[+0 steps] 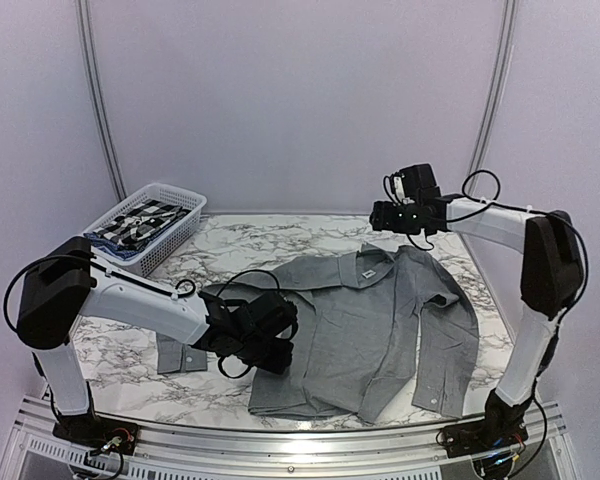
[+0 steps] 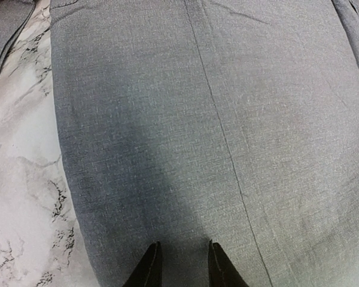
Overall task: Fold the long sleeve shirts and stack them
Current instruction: Flatten out the crumpled shirt at the center of the board.
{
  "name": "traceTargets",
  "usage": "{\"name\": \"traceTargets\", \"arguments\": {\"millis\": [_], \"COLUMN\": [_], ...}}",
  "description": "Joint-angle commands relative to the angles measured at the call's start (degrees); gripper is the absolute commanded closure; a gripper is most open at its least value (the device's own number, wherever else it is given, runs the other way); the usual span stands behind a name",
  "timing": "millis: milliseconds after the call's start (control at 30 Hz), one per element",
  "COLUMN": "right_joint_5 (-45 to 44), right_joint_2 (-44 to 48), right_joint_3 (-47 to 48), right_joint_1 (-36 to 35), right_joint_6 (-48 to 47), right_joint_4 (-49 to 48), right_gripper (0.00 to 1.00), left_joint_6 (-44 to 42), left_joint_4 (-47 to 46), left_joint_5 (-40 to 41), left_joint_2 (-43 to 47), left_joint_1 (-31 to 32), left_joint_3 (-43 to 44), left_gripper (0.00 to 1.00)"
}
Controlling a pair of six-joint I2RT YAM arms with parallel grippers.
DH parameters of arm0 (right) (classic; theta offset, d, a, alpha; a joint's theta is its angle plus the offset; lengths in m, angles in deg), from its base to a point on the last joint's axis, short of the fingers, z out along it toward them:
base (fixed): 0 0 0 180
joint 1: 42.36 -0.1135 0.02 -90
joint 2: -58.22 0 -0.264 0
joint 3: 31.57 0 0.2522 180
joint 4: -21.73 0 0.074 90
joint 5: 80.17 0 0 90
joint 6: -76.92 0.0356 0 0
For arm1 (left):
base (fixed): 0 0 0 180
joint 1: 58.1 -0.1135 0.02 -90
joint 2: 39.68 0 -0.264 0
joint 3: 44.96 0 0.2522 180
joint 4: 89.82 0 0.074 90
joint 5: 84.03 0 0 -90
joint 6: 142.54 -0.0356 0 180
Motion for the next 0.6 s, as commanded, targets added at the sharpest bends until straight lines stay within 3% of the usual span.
{"name": "traceTargets", "arguments": {"millis": [0, 267, 567], "right_joint_5": [1.26, 0.15, 6.9], "right_joint_2": [8.99, 11.95, 9.85], "right_joint_3": [-7.98, -19.77, -27.31], "right_joint_1": [-3.1, -9.96, -10.28], "right_joint_6": [-1.5, -0.61, 4.58], "right_joint_4": [-0.18, -2.94, -9.18], "right_gripper": [0.24, 0.4, 0.43], "left_joint_6": [0.49, 0.77, 1.38], "left_joint_4": [3.22, 3.15, 2.79], "left_joint_5": [-1.23, -1.72, -1.67], "left_joint_2": [-0.11, -0.37, -0.54], "left_joint_1": [0.53, 0.52, 0.53], "left_joint_3": [-1.83, -1.97, -2.16], "left_gripper": [0.73, 0.74, 0.74]}}
